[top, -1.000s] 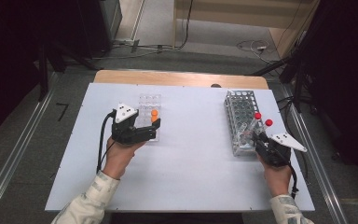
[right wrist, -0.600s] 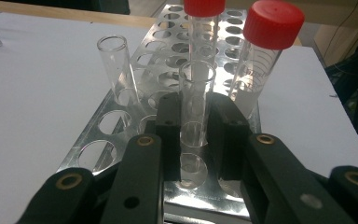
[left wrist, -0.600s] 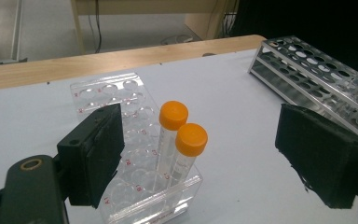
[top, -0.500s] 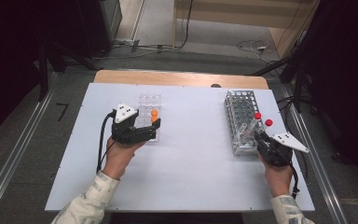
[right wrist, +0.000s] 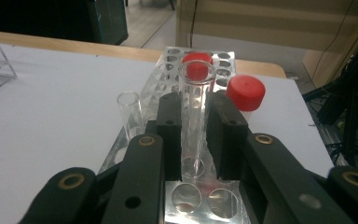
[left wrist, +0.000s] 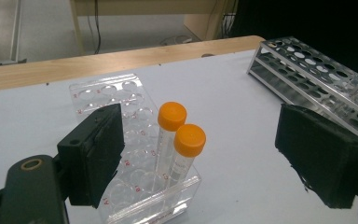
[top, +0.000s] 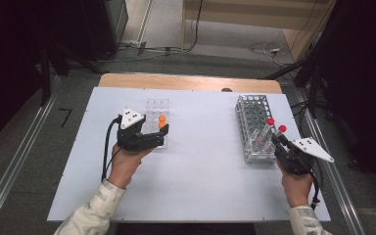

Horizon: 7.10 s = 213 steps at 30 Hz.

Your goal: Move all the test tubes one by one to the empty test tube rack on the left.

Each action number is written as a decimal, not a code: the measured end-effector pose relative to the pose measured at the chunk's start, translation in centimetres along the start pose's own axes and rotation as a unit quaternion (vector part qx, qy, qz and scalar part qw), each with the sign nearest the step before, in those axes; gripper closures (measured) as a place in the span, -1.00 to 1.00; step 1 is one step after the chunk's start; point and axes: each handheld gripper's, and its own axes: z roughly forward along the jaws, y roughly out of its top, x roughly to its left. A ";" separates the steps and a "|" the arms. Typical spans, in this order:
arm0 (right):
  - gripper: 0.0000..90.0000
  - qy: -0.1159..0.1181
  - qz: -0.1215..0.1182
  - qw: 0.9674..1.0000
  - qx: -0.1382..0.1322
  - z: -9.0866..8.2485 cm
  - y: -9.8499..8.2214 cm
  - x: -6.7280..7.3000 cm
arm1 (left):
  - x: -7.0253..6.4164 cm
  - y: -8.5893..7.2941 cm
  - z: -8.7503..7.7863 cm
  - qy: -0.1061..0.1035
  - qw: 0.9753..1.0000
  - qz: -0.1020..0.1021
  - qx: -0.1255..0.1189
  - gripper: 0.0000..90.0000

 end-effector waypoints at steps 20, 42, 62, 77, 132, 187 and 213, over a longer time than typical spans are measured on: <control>0.63 0.060 -0.021 0.998 -0.022 -2.1 1.4 3.2 | -0.1 0.1 -0.1 -0.002 1.000 0.002 -0.001 -0.65; 0.63 0.156 -0.052 0.986 0.005 -0.8 0.8 9.3 | -1.9 0.0 -0.1 -0.021 1.000 0.015 -0.002 -0.63; 0.63 0.214 -0.088 0.973 0.029 0.7 -0.3 14.4 | -6.5 -0.9 0.3 -0.083 0.995 0.055 0.014 -0.56; 0.63 0.244 -0.108 0.963 0.033 1.5 -0.3 17.4 | -8.1 -1.9 0.9 -0.130 0.989 0.067 0.023 -0.23; -0.40 0.240 -0.084 0.965 0.059 1.1 0.2 14.5 | -0.4 1.6 -2.7 -0.017 0.999 0.025 -0.020 0.69; -0.35 0.239 -0.083 0.966 0.060 1.1 0.1 14.6 | 1.7 -0.2 3.1 0.047 0.998 0.039 0.013 0.58; -0.29 0.167 -0.045 0.984 0.042 -0.2 0.1 8.6 | 2.2 0.0 1.1 0.045 0.999 -0.022 0.000 -0.73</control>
